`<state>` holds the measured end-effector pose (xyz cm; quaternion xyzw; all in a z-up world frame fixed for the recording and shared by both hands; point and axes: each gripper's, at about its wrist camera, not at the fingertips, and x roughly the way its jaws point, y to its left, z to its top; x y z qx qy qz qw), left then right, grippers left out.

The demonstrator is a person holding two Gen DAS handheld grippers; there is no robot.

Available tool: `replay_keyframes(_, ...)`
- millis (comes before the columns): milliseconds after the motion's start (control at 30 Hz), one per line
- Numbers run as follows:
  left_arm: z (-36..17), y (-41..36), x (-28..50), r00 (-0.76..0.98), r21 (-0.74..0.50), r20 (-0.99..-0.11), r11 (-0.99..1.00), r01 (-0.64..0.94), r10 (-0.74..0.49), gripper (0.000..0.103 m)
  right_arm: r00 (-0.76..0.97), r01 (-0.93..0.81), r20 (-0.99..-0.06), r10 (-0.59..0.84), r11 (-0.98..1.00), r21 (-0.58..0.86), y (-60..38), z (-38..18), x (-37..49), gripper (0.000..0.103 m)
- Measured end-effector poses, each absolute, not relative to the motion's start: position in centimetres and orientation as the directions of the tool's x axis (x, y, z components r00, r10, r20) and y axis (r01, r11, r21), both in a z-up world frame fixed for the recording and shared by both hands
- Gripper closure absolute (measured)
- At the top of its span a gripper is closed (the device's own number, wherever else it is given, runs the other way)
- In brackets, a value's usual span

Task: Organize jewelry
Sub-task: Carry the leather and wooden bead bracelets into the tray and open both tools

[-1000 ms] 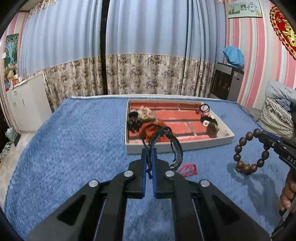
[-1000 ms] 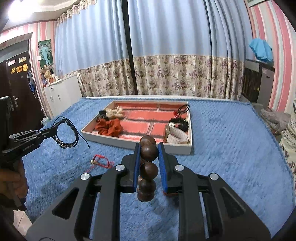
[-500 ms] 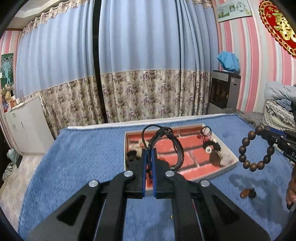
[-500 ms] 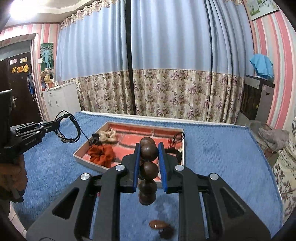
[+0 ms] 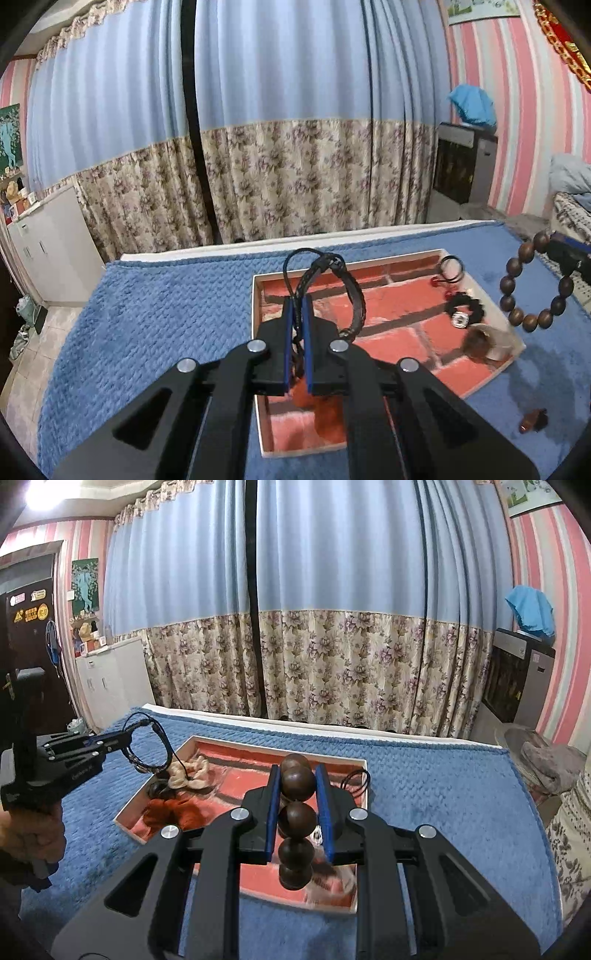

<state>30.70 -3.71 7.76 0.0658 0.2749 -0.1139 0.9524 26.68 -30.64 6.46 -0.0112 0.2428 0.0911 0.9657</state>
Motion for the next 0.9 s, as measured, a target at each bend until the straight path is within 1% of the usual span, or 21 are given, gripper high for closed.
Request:
replay_keyframes(133, 6.3, -3.8, 34.2, 0.785, 0.023, -0.591, 0.969, 0.247, -0.186, 0.098, 0.853, -0.164, -0.503, 0.140, 0.986, -0.004, -30.1, 5.5, 30.8, 0.083)
replay_keyframes(233, 5.2, -4.4, 37.2, 0.747, -0.017, -0.635, 0.970, 0.242, -0.197, 0.098, 0.837, -0.156, -0.530, 0.137, 0.988, 0.009, -30.1, 4.8, 33.3, 0.083)
replay_keyframes(400, 3.8, -5.7, 40.1, 0.712, -0.020, -0.677, 0.972, 0.235, -0.186, 0.098, 0.806, -0.148, -0.574, 0.142, 0.988, 0.037, -29.9, 3.8, 37.7, 0.083)
replay_keyframes(567, 2.2, -7.0, 42.3, 0.689, 0.014, -0.708, 0.972, 0.234, -0.155, 0.098, 0.755, -0.139, -0.641, 0.135, 0.989, 0.045, -29.1, 1.7, 41.0, 0.083)
replay_keyframes(700, 0.6, -7.1, 43.5, 0.660, 0.042, -0.742, 0.974, 0.224, -0.120, 0.098, 0.717, -0.103, -0.693, 0.073, 0.995, -0.002, -29.0, -0.3, 42.7, 0.083)
replay_keyframes(867, -0.6, -7.0, 43.6, 0.643, 0.065, -0.760, 0.973, 0.223, -0.097, 0.097, 0.703, -0.065, -0.712, -0.002, 0.996, -0.067, -29.6, -1.7, 43.2, 0.083)
replay_keyframes(900, -0.8, -7.0, 43.7, 0.639, 0.072, -0.764, 0.973, 0.221, -0.089, 0.095, 0.700, -0.060, -0.714, -0.014, 0.995, -0.078, -30.0, -2.0, 43.3, 0.083)
